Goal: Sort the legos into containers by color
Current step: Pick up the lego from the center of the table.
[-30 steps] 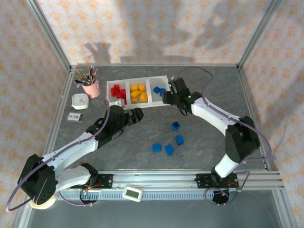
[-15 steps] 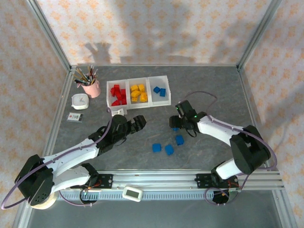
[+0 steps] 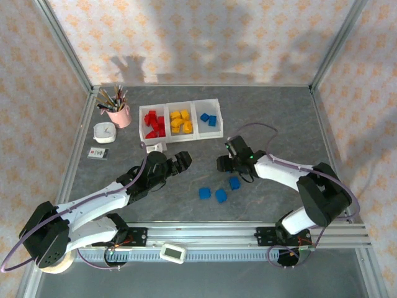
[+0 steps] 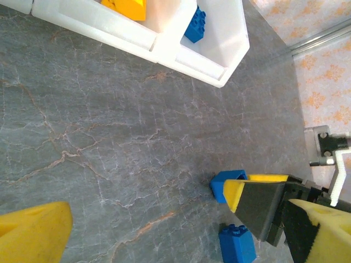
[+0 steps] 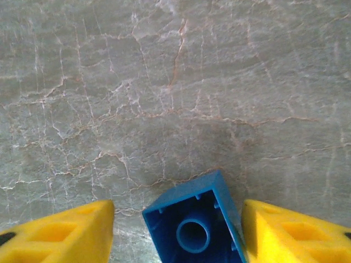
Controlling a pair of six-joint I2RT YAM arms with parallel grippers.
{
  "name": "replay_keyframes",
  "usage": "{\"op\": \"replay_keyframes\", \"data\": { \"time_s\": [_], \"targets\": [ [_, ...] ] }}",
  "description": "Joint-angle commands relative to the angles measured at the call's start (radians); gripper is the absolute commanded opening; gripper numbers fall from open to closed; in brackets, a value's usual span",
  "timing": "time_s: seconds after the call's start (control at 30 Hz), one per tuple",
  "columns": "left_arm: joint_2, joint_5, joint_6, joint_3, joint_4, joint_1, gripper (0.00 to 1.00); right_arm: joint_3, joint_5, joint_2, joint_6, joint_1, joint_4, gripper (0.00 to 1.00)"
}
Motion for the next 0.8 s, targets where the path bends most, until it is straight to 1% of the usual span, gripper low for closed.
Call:
{"op": "replay_keyframes", "data": {
  "time_s": [0.0,0.1,0.27,0.63,0.77],
  "targets": [
    [-0.002,-0.035,-0.008,0.005,0.012,-0.003,0.99,0.018,0.049,0.021,-0.008,0.019,-0.012,0.58],
    [-0.003,-0.038,-0.008,0.005,0.006,-0.003,0.99,0.028,0.084,0.038,-0.010,0.039,-0.027,0.57],
    [-0.007,-0.041,-0.005,0.004,0.003,-0.003,0.99,0.042,0.143,0.051,-0.007,0.042,-0.042,0.48],
    [-0.010,-0.050,0.015,0.028,-0.025,-0.003,0.99,0.094,0.149,0.069,-0.019,0.042,-0.062,0.30],
    [-0.015,-0.061,0.035,0.046,-0.044,-0.002,0.99,0.134,0.138,0.042,-0.022,0.042,-0.082,0.29]
  ]
}}
